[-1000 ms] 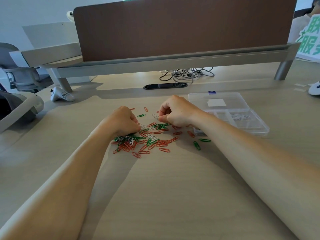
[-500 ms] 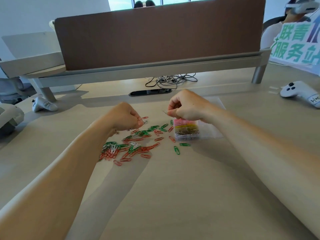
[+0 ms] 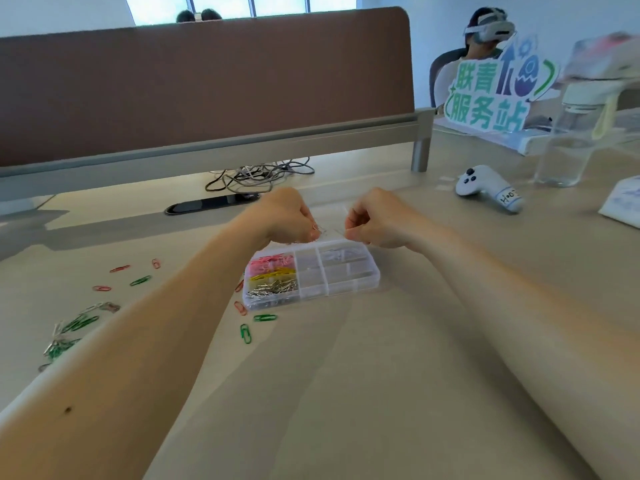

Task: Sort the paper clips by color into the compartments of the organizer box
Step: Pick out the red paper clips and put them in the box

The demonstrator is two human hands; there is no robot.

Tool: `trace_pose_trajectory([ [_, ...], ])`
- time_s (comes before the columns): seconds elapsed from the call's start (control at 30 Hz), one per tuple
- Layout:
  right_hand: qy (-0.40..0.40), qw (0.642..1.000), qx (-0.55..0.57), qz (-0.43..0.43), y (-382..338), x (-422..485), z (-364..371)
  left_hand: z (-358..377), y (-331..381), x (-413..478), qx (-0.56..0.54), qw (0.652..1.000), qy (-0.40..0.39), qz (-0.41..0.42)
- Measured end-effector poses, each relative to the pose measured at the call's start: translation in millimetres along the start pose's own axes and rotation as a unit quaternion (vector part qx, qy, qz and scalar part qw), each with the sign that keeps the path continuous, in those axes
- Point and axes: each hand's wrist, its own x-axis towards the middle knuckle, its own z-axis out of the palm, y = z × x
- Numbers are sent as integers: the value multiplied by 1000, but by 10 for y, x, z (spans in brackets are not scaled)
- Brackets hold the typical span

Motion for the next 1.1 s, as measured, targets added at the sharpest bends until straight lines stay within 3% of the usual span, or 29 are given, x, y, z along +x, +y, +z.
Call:
trace_pose_trajectory([
  [0.23,1,1000,11,-12,85,65,10,125,89,151,62,997,3,33],
  [0.57,-1,997,73,-5,93,61,-27,134,21,139,-6,998,12,68],
  [0.9,41,998,45,-13,43,41,-6,69,-80,3,-14,992,45,117],
  [1.1,16,997,31,-65,-388,-8,171,-237,-506,-403,3,995,57,81],
])
